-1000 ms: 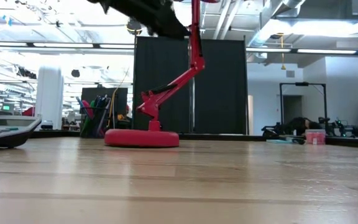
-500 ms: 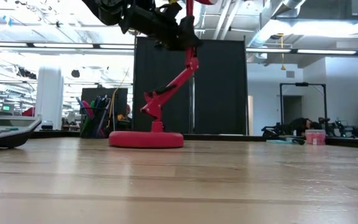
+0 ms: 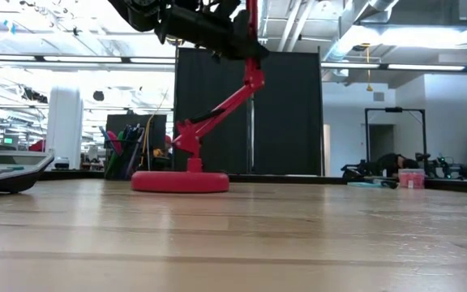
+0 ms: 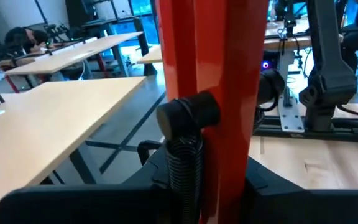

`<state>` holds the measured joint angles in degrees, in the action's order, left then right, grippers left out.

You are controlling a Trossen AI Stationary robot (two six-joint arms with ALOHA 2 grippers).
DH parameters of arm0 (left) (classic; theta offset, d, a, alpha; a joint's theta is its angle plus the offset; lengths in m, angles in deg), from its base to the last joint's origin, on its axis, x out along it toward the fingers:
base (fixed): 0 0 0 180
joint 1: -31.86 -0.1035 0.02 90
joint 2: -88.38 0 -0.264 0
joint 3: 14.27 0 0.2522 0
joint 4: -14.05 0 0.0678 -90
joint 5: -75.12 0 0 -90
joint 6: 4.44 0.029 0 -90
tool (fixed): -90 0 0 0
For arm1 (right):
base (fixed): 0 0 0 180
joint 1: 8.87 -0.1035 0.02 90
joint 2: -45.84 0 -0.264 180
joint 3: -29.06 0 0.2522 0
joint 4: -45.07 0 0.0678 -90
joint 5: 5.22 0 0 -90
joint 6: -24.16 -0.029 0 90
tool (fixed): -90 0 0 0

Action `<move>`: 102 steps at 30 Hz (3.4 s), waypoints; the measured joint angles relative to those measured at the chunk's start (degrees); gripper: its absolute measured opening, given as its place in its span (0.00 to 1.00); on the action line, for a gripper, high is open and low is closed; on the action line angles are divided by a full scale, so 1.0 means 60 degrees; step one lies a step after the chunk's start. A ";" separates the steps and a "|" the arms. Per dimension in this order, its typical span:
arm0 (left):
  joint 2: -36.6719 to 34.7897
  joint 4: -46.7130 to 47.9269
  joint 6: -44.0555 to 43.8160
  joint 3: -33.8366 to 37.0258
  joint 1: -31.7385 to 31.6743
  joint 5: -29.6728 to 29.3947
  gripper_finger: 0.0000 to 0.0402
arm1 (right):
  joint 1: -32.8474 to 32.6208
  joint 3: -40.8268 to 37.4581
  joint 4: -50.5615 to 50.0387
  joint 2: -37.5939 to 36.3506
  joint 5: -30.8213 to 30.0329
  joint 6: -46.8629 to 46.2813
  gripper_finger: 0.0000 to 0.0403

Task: Screw lightbulb
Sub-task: Insert the white lightbulb into the red desk lamp

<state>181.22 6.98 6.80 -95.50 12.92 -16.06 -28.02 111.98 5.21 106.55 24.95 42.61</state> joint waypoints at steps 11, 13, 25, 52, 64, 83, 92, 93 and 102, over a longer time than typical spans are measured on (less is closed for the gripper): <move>0.0026 -0.0234 -0.0290 0.0023 0.0036 -0.0176 0.15 | -0.0876 0.0004 0.0866 0.1272 -0.1670 0.0185 0.63; 0.0026 -0.0239 -0.0320 0.0023 0.0036 -0.0177 0.15 | -0.0846 0.0007 0.1726 0.1777 -0.2248 0.1118 0.63; 0.0007 0.0019 -0.0159 0.0004 0.0171 0.0255 0.15 | -0.0403 0.0004 0.6855 0.3536 -0.2878 0.6623 0.63; 0.0011 -0.0076 -0.0697 0.0030 0.0262 -0.1077 0.14 | 0.0562 0.0015 0.9258 0.4140 -0.2639 0.8681 0.63; 0.0033 -0.0130 -0.0646 0.0021 0.0277 -0.1186 0.14 | 0.0608 0.0022 0.9529 0.4140 -0.2153 0.9369 0.63; 0.0015 -0.0063 -0.0676 0.0023 0.0266 -0.1348 0.14 | 0.1040 0.0087 0.9458 0.4137 -0.1224 1.2004 0.63; 0.0015 -0.0064 -0.0765 0.0023 0.0262 -0.1544 0.14 | 0.1289 0.0087 0.9419 0.4137 -0.1140 1.1715 0.63; 0.0015 -0.0064 -0.0765 0.0023 0.0262 -0.1598 0.14 | 0.1316 0.0087 0.9401 0.4137 -0.1143 1.1496 0.63; 0.0015 -0.0079 -0.0703 0.0023 0.0270 -0.1861 0.14 | 0.1204 0.0087 0.8994 0.4140 -0.1251 0.8628 0.63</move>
<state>181.31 6.51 2.59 -95.36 14.54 -27.23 -20.80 112.51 59.18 131.39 17.44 94.38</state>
